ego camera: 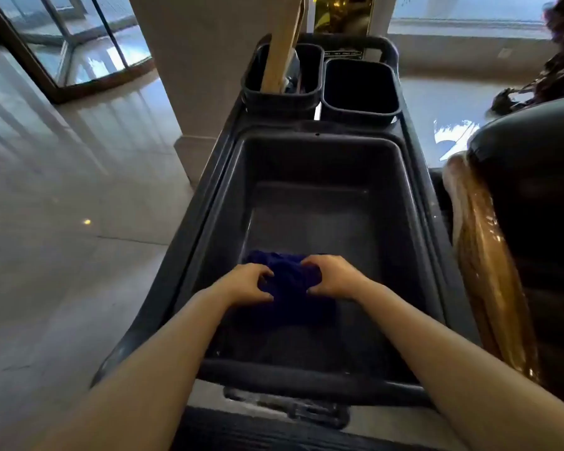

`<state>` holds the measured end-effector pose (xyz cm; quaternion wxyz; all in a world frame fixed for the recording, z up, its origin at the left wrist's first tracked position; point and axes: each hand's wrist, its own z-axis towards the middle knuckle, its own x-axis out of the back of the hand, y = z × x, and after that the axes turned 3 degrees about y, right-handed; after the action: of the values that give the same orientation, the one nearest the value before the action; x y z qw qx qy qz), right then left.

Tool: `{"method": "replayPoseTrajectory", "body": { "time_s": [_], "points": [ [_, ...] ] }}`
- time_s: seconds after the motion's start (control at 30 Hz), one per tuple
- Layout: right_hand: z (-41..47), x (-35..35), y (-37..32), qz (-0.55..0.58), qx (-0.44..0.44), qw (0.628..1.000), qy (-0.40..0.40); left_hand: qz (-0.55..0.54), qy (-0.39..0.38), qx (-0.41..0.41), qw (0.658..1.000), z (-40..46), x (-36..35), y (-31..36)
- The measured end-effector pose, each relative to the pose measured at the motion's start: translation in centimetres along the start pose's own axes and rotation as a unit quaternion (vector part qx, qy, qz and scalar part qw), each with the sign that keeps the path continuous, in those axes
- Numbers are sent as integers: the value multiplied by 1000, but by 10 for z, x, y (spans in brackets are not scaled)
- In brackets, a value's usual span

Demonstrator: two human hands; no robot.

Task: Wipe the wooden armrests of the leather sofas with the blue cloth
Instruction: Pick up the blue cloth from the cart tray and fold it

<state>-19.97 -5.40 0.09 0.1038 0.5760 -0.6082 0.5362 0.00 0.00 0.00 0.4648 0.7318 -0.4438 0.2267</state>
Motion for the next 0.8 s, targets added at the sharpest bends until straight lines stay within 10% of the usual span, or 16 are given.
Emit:
{"method": "replayPoseTrajectory", "body": {
  "time_s": [0.8],
  "points": [
    [6, -19, 35, 52, -46, 995, 70, -71, 114, 80, 988, 7, -25, 1]
  ]
}}
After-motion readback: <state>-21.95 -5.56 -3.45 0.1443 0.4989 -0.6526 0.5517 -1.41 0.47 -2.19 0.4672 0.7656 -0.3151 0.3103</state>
